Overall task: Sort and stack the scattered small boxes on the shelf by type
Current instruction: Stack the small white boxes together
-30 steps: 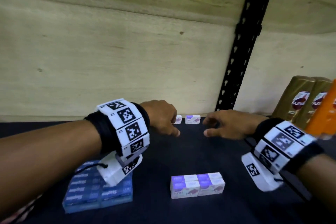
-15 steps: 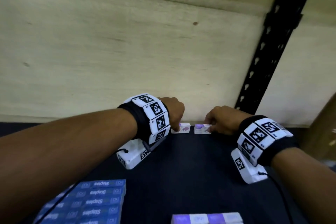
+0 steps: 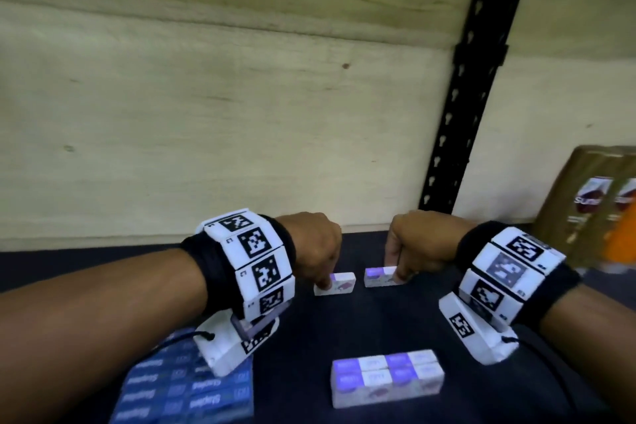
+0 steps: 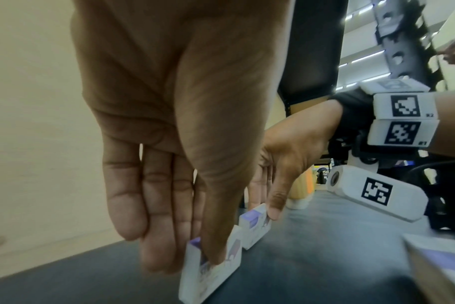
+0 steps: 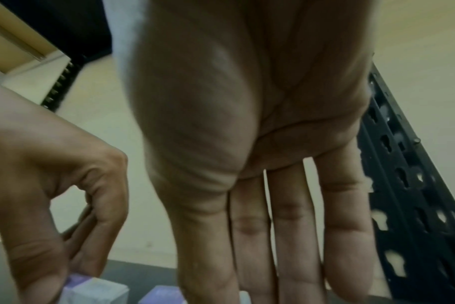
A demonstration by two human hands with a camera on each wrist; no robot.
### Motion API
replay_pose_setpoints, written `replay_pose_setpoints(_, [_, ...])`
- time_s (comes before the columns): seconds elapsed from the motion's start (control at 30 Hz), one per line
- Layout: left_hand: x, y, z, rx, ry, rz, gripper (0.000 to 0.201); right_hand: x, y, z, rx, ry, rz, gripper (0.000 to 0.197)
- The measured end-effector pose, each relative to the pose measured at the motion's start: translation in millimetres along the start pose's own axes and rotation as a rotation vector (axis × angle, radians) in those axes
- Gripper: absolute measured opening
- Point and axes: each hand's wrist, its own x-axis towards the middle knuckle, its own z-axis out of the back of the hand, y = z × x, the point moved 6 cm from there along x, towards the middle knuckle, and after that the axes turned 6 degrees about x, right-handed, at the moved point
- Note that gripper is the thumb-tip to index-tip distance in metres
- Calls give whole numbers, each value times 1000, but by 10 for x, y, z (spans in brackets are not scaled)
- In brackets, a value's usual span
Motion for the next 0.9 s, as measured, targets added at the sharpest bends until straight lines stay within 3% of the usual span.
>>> replay_pose_setpoints(0.33, [-650,-253,-131,0,-4,-40,19,-750,49,-229,39,25,64,16])
replay_pose_setpoints(0.67, [-919,-395,-167,-30,5,-31,16,-1002,16,-313,47,68,93,18])
replay_pose_setpoints(0.73, [-943,-398,-188,-30,26,-31,21,-1011,16,-350,68,102,103,24])
replay_pose_setpoints(0.9, [-1003,-428,-302,-25,140,-38,57,-1094,66,-384,63,200,104,55])
